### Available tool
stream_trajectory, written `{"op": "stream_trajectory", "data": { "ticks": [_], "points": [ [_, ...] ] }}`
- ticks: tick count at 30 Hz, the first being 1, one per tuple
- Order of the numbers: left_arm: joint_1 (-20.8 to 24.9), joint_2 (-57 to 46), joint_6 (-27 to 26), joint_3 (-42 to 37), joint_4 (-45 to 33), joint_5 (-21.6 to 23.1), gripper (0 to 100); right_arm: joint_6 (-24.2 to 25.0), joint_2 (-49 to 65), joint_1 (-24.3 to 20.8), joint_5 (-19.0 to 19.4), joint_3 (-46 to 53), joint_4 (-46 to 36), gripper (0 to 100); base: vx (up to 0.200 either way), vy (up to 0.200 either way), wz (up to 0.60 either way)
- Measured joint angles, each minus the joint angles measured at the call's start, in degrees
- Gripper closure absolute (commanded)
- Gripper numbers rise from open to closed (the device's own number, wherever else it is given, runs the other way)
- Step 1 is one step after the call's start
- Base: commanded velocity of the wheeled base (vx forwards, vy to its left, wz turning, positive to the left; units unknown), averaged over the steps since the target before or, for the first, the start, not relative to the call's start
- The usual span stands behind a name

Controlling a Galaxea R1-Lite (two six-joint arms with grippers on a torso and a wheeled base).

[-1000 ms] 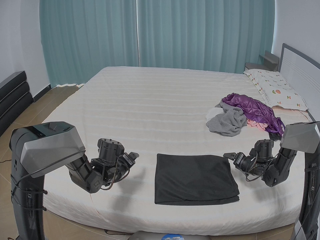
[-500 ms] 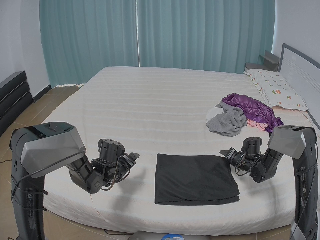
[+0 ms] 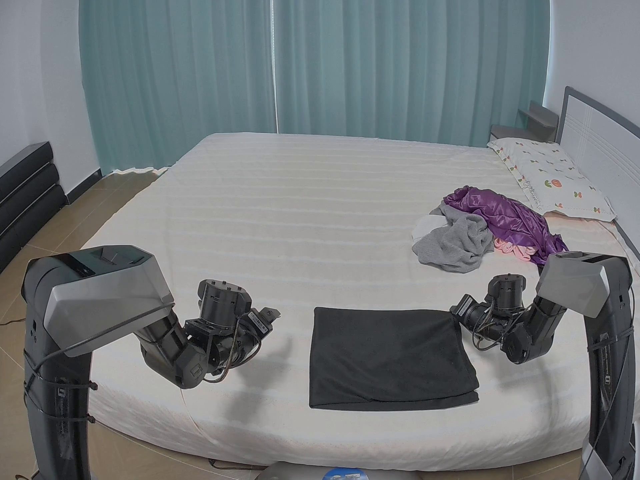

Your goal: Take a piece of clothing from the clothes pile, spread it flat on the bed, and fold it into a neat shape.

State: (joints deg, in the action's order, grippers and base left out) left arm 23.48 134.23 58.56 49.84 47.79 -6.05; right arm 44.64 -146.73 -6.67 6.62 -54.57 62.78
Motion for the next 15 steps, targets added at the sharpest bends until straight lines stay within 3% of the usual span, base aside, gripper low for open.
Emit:
{"op": "stream_trajectory", "data": {
  "ticks": [5, 6, 10, 15],
  "points": [
    [0.00, 0.04, -0.07, -0.02, 0.02, 0.00, 0, 0.07, -0.07, 0.09, 0.00, -0.01, 0.02, 100, 0.000, 0.000, 0.00],
    [0.00, 0.04, -0.07, -0.02, 0.02, 0.00, 0, 0.09, -0.10, 0.13, -0.02, -0.01, 0.06, 0, 0.000, 0.000, 0.00],
    [0.00, 0.06, -0.02, -0.09, 0.02, 0.00, 0, 0.46, -0.05, 0.26, 0.13, -0.04, 0.11, 0, 0.000, 0.000, 0.00],
    [-0.02, -0.05, 0.11, -0.41, 0.00, 0.13, 0, 5.34, 0.63, 0.50, 0.22, 0.73, 1.49, 0, 0.000, 0.000, 0.00]
  ]
}}
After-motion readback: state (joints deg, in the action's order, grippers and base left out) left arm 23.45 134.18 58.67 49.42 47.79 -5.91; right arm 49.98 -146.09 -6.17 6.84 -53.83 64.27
